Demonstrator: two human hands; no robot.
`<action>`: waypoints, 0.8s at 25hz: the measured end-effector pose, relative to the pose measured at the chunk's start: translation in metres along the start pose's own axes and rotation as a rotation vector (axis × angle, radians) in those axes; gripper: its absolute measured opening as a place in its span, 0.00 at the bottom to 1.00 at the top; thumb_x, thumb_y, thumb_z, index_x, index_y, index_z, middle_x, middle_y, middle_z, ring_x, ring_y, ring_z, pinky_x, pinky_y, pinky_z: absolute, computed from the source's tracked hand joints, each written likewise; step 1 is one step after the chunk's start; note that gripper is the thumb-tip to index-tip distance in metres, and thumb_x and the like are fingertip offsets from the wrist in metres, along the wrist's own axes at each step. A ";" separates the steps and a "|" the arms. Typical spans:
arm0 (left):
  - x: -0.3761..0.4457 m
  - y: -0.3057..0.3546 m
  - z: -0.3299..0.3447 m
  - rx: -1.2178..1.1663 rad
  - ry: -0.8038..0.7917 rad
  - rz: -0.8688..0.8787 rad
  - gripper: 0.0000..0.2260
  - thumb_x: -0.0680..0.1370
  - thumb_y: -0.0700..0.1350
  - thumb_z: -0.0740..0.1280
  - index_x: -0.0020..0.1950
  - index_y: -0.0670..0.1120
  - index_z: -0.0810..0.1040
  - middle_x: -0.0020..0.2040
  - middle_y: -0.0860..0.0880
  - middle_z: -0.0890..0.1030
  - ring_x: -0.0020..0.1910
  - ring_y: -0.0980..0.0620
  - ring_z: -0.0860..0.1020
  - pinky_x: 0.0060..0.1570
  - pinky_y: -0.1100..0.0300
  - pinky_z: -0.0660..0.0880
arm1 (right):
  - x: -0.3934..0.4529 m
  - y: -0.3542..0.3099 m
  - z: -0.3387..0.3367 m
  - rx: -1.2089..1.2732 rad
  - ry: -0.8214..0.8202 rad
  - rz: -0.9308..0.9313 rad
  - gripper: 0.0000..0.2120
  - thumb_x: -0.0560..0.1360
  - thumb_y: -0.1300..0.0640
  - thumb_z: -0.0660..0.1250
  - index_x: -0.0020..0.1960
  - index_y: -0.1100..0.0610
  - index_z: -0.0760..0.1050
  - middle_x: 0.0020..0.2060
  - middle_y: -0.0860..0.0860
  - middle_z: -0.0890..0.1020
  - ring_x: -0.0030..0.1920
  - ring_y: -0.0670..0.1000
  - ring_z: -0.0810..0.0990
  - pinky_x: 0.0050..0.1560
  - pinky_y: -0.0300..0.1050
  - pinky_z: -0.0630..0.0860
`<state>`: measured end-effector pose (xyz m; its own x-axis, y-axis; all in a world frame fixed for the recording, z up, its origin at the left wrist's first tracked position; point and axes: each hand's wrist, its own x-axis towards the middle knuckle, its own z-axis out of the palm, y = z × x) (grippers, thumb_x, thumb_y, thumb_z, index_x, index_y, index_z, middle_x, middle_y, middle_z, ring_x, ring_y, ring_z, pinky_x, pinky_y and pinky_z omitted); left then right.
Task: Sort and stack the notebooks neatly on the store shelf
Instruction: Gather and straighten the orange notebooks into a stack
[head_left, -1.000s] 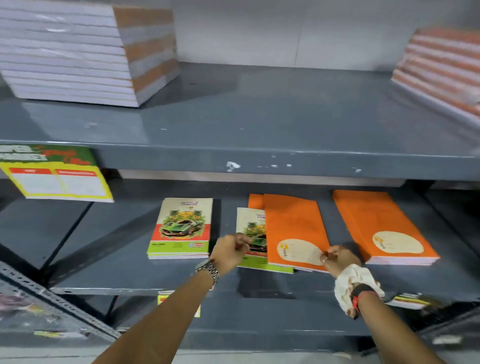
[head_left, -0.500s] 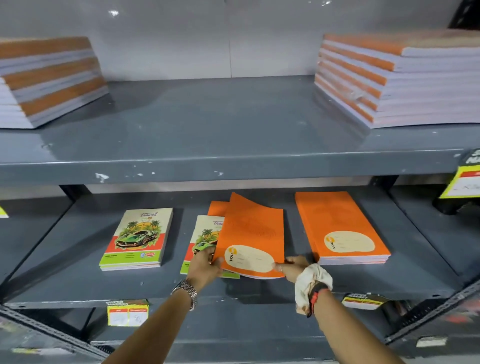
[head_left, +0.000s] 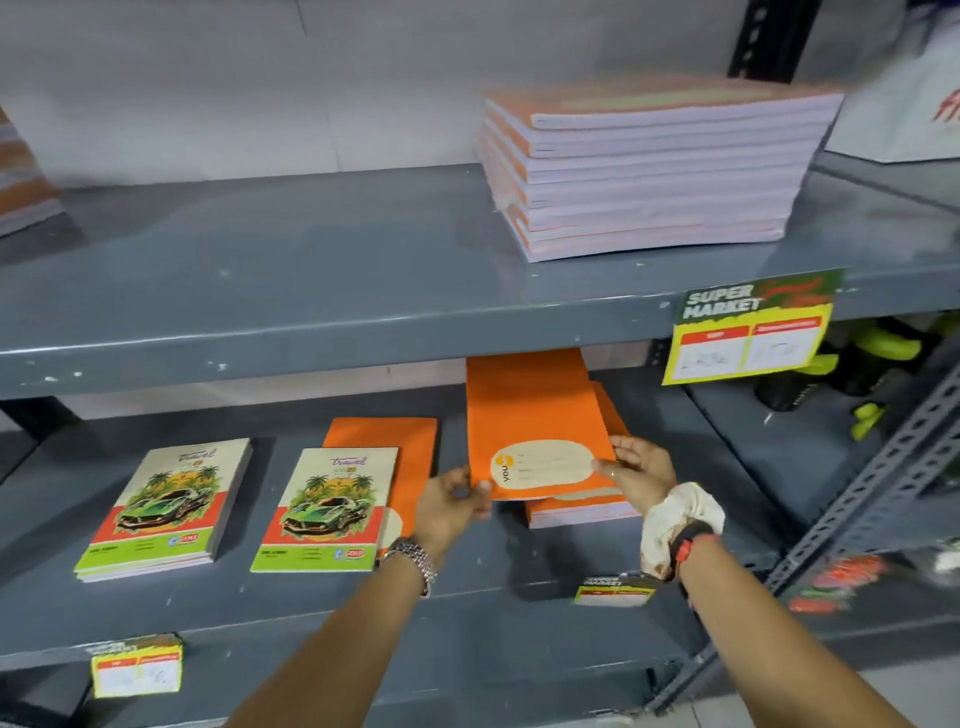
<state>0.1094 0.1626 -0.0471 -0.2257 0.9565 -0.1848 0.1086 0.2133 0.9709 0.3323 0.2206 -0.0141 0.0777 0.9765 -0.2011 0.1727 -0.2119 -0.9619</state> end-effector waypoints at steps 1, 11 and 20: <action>0.004 0.000 0.013 -0.013 -0.002 -0.031 0.14 0.72 0.38 0.69 0.56 0.35 0.76 0.45 0.44 0.81 0.32 0.57 0.79 0.29 0.69 0.78 | 0.006 0.005 -0.010 -0.033 0.040 0.002 0.19 0.70 0.72 0.68 0.60 0.68 0.73 0.52 0.57 0.78 0.53 0.55 0.77 0.54 0.43 0.76; 0.011 -0.013 0.056 0.228 -0.123 -0.087 0.16 0.74 0.46 0.67 0.61 0.43 0.74 0.54 0.44 0.79 0.43 0.50 0.79 0.42 0.55 0.82 | 0.037 0.045 -0.033 -0.399 0.261 0.042 0.16 0.72 0.63 0.66 0.59 0.59 0.76 0.58 0.61 0.79 0.58 0.62 0.76 0.62 0.53 0.73; 0.002 -0.042 -0.119 0.572 0.262 0.042 0.13 0.77 0.48 0.62 0.60 0.46 0.75 0.59 0.42 0.80 0.54 0.42 0.79 0.53 0.45 0.78 | -0.020 0.022 0.063 -0.608 0.332 -0.376 0.19 0.67 0.64 0.67 0.57 0.54 0.76 0.56 0.55 0.79 0.57 0.62 0.74 0.55 0.57 0.71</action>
<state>-0.0104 0.1317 -0.0699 -0.4315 0.9015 -0.0343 0.6069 0.3182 0.7283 0.2731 0.1990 -0.0426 0.1803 0.9441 0.2759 0.7447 0.0522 -0.6654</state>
